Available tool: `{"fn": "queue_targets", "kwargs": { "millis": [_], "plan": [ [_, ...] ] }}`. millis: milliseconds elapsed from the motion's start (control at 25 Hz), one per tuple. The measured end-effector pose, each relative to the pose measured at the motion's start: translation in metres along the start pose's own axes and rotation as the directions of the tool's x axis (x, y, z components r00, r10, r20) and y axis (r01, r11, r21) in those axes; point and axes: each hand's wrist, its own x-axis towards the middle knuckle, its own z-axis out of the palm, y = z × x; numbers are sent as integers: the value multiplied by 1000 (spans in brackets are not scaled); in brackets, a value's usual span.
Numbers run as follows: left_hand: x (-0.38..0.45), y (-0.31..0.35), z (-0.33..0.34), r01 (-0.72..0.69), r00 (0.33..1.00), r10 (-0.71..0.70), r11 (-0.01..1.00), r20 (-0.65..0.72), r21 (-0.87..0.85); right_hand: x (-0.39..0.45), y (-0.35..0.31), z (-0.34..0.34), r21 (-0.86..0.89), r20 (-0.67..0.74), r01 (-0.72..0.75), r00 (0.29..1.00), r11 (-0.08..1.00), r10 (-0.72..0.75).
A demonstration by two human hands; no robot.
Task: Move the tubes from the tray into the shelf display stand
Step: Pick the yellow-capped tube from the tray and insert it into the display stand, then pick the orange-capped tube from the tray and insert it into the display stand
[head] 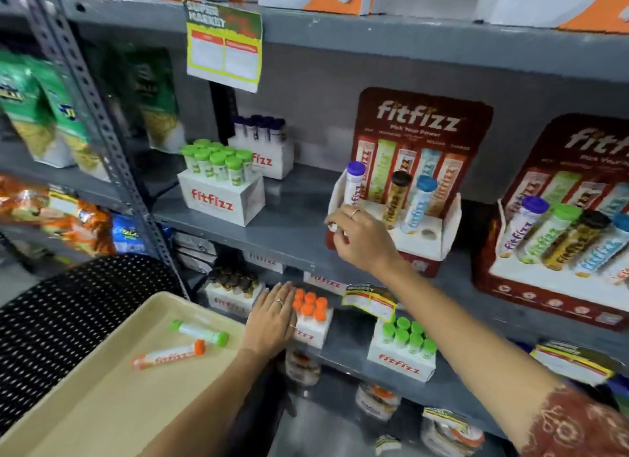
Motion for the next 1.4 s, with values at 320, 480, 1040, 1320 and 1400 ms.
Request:
{"fn": "queue_targets", "kwargs": {
  "millis": [320,480,1040,1320,1400],
  "plan": [
    [-127,-140,46,344,935,-343,939,88,3,1,-130,167,247,435,-105,900,963,-13],
    [-176,-175,76,469,869,-458,883,187,-18,-7,-171,229,195,697,-202,717,960,9],
    [-215,-193,131,643,709,-555,762,434,-76,-38,-218,333,-105,853,40,517,994,70],
    [-214,-192,128,649,687,-550,758,475,-61,-10,-213,324,27,905,-116,425,993,25],
    [-210,-188,125,662,667,-552,748,500,-58,0,-213,310,67,895,-245,443,967,51]
  ]
}}
